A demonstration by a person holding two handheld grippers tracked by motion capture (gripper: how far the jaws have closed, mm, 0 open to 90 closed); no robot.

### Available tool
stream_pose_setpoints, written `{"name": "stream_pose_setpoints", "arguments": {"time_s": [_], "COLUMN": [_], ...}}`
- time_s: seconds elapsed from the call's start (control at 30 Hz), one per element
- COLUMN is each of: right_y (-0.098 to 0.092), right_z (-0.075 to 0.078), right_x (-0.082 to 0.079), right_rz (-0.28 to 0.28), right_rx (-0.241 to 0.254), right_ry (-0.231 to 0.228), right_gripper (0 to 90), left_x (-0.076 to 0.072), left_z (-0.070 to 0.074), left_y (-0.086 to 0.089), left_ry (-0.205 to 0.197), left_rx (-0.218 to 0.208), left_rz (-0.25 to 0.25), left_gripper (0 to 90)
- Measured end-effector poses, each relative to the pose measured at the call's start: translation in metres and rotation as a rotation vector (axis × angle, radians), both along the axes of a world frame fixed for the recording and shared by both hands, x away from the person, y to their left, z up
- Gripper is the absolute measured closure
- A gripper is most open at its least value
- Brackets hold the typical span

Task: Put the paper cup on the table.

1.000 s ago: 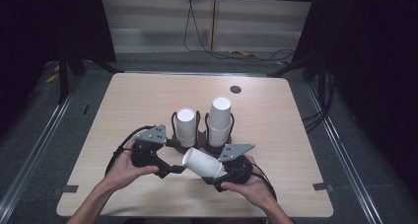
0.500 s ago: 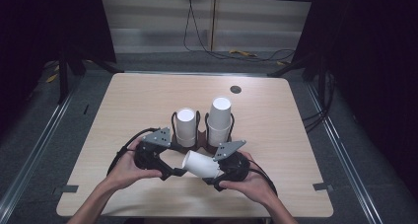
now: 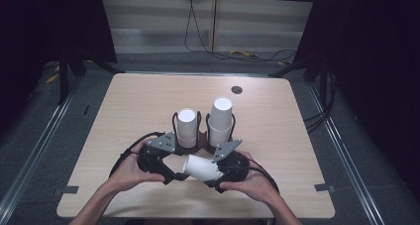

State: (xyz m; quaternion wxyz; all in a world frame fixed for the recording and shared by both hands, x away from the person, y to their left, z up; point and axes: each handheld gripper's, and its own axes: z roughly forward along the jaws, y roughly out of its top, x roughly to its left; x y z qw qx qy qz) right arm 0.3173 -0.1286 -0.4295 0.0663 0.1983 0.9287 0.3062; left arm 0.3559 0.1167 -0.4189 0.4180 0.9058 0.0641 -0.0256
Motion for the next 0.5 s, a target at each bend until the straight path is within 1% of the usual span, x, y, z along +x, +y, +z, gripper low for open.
{"name": "stream_pose_setpoints", "arguments": {"time_s": [0.03,0.07,0.1,0.13,0.2,0.23,0.27,0.33,0.4,0.43,0.5], "right_y": [0.001,0.001,0.002,0.003,0.004,0.006,0.007,0.010,0.012,0.013,0.015], "right_z": [0.000,0.000,0.000,0.000,0.001,0.002,0.002,0.002,0.001,0.001,0.000], "right_x": [0.000,0.001,0.001,0.001,0.001,0.002,0.001,0.002,0.001,0.002,0.002], "right_rz": [0.001,0.006,0.009,0.008,0.024,0.032,0.031,0.047,0.053,0.062,0.061], "right_rx": [-0.011,-0.013,-0.018,-0.024,-0.036,-0.037,-0.050,-0.058,-0.072,-0.079,-0.085], "right_ry": [-0.003,0.003,0.006,0.004,0.003,0.005,0.007,0.006,0.017,0.012,0.020], "right_gripper": [23.2,23.2,23.2,23.2,23.2,23.2,23.1,23.2,23.2,23.1,23.2], "left_x": [0.000,-0.001,-0.001,-0.001,-0.001,-0.001,-0.001,-0.001,-0.001,-0.002,-0.001], "left_z": [-0.001,-0.002,-0.003,-0.004,-0.004,-0.004,-0.004,-0.004,-0.006,-0.007,-0.009], "left_y": [-0.001,-0.002,-0.003,-0.004,-0.004,-0.004,-0.005,-0.005,-0.006,-0.007,-0.009], "left_ry": [0.000,0.002,-0.005,-0.008,0.005,0.005,0.000,0.005,0.001,0.003,0.005], "left_rx": [0.004,0.014,0.031,0.035,0.050,0.052,0.053,0.056,0.073,0.084,0.097], "left_rz": [-0.005,-0.012,-0.021,-0.018,-0.011,-0.006,-0.006,-0.021,-0.037,-0.033,-0.045], "left_gripper": [20.1,20.1,20.1,20.1,19.9,19.9,19.5,19.8,20.9,20.6,20.5]}}
